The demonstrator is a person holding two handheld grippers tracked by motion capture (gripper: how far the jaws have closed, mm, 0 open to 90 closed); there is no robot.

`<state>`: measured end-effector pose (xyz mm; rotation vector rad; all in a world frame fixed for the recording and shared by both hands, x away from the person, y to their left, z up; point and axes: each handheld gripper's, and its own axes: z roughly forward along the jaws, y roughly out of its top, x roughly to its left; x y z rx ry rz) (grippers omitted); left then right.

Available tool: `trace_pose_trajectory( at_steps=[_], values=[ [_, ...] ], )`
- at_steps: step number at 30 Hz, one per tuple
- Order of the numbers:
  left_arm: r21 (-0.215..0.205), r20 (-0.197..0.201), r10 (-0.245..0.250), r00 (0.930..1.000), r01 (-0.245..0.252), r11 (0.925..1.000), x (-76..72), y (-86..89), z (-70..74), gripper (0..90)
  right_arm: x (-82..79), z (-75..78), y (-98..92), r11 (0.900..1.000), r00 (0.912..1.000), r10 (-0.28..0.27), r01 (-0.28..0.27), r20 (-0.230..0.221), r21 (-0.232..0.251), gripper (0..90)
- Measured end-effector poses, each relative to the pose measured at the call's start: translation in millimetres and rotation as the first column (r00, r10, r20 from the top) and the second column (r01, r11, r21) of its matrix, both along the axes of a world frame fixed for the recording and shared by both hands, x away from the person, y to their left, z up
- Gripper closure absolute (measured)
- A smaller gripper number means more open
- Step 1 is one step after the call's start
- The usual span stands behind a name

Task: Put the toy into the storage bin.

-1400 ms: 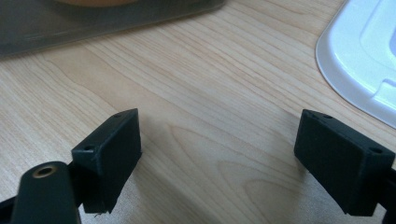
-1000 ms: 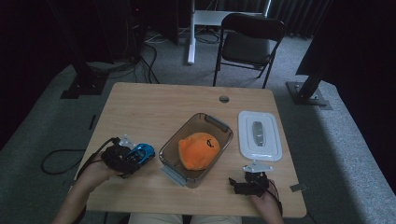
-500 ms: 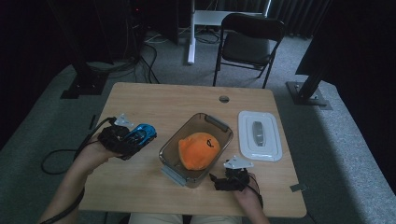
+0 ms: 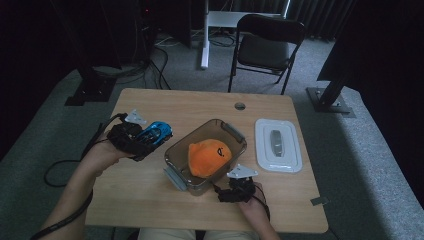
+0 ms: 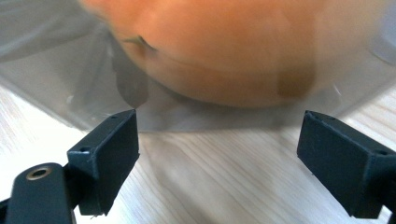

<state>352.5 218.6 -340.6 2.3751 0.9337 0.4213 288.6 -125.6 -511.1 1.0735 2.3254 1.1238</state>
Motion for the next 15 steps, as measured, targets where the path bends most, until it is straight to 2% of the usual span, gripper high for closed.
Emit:
trace_pose_trajectory(
  at_steps=[5,9,15],
  values=[
    [-0.012,0.007,-0.028,0.9996,0.028,0.9995,2.5,-11.8,5.5,28.6,0.0,2.6,11.3,1.000,0.9996,0.008,-0.008,0.028,-0.007,12.4],
    [-0.018,0.011,-0.052,0.9986,0.052,0.9985,4.2,-24.1,10.9,28.7,-1.3,1.1,3.6,1.000,0.9993,-0.012,0.012,0.035,-0.010,12.3],
    [-0.030,0.017,-0.091,0.9957,0.092,0.9953,6.9,-47.9,16.7,28.6,-0.3,-7.5,-11.9,0.998,0.9986,-0.052,0.053,0.005,-0.018,12.4]
  ],
)
